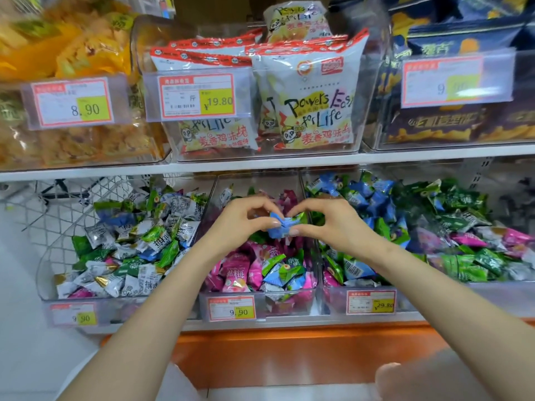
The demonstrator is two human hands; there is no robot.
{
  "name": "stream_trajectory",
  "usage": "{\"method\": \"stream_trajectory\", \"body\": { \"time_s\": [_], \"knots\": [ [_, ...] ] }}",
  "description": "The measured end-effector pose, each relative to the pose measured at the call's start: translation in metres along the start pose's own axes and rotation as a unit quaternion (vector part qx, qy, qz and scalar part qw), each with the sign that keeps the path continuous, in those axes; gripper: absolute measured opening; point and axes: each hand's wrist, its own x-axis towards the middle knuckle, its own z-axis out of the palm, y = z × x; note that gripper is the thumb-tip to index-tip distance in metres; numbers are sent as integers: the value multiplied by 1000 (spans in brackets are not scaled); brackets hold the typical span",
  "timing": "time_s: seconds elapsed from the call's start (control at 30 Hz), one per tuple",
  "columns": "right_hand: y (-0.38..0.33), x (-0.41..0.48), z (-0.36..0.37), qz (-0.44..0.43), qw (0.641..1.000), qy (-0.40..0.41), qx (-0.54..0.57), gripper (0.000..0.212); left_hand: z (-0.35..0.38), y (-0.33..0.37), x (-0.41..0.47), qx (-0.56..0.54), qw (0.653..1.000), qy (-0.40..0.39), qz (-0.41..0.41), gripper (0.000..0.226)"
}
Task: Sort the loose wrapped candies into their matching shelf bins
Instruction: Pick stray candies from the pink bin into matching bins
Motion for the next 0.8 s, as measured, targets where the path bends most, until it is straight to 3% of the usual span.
{"method": "stream_trajectory", "body": {
  "time_s": [0.07,0.2,0.33,0.6,0.7,0.8],
  "knots": [
    [1,1,-2,13,999,30,-4,30,-2,-5,3,20,999,28,-8,14],
    [8,1,-15,47,997,65,9,34,-11,-36,15,212,967,131,-50,28],
    [16,-3,-19,69,994,78,28,33,-7,-56,20,312,939,95,-108,36],
    [17,-2,-18,77,994,55,47,33,-13,-62,26,236,946,170,-142,24],
    [14,-1,-18,75,993,36,83,24,-16,-38,23,178,954,224,-87,21],
    [8,1,-17,50,992,2,119,17,-11,-9,17,124,972,200,-28,21]
  ]
}}
